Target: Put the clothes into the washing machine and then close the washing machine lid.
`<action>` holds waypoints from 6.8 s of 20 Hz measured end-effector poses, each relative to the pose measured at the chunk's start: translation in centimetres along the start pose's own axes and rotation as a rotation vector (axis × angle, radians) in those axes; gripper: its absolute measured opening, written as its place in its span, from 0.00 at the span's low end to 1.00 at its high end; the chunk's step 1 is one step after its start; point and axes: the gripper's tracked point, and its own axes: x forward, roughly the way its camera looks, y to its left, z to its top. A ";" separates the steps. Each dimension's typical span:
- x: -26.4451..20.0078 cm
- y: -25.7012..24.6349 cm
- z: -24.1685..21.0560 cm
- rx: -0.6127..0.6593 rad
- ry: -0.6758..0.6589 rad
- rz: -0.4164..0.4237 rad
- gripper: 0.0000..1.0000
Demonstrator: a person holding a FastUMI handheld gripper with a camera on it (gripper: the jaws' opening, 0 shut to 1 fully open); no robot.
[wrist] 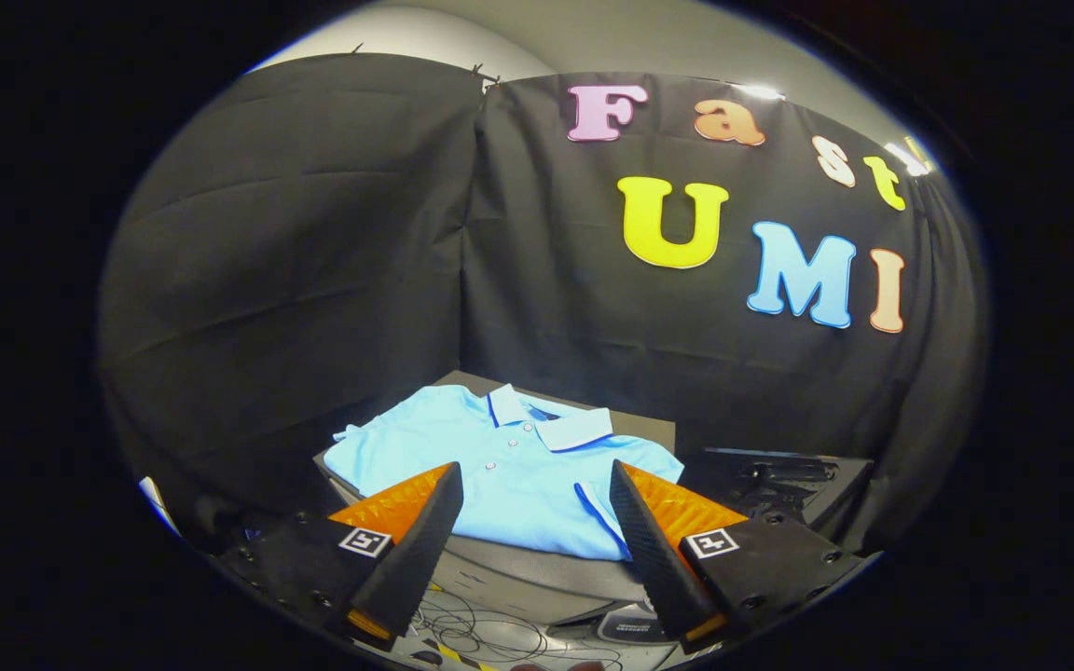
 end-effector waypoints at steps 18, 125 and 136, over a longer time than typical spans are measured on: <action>11.3 4.4 -3.7 -0.020 0.135 -0.035 0.99; 3.5 -30.0 -16.5 0.234 0.199 -0.270 0.01; 8.4 -29.6 -27.7 0.222 0.362 -0.277 0.01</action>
